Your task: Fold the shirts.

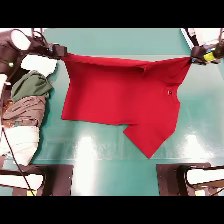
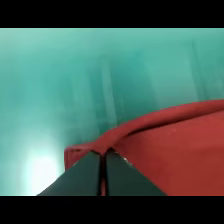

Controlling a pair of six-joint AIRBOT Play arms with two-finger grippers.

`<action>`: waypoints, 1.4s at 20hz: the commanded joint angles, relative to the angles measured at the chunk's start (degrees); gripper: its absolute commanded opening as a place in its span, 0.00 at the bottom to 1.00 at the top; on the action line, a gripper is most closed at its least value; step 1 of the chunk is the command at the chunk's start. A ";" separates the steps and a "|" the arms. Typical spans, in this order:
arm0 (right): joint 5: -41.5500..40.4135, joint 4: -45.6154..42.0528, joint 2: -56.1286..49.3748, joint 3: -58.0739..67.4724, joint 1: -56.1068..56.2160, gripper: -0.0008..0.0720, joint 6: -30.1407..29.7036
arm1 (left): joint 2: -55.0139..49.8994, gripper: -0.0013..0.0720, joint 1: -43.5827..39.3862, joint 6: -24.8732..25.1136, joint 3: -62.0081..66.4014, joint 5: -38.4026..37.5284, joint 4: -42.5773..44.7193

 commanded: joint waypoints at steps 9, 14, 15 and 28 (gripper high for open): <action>-13.03 -13.92 -3.96 -6.49 4.46 0.03 -2.60 | -8.13 0.05 0.04 12.04 -0.07 10.08 4.72; -14.67 -13.90 -0.35 -18.14 6.62 0.03 -2.60 | -9.01 0.05 0.04 16.46 -3.15 2.67 5.81; -15.08 -13.81 0.42 -20.39 6.60 0.03 -2.56 | -9.01 0.05 0.04 16.46 -4.57 2.49 6.19; -4.87 -13.14 9.84 -28.22 5.38 0.46 -2.36 | -8.31 0.63 1.14 9.51 -5.05 -9.94 9.66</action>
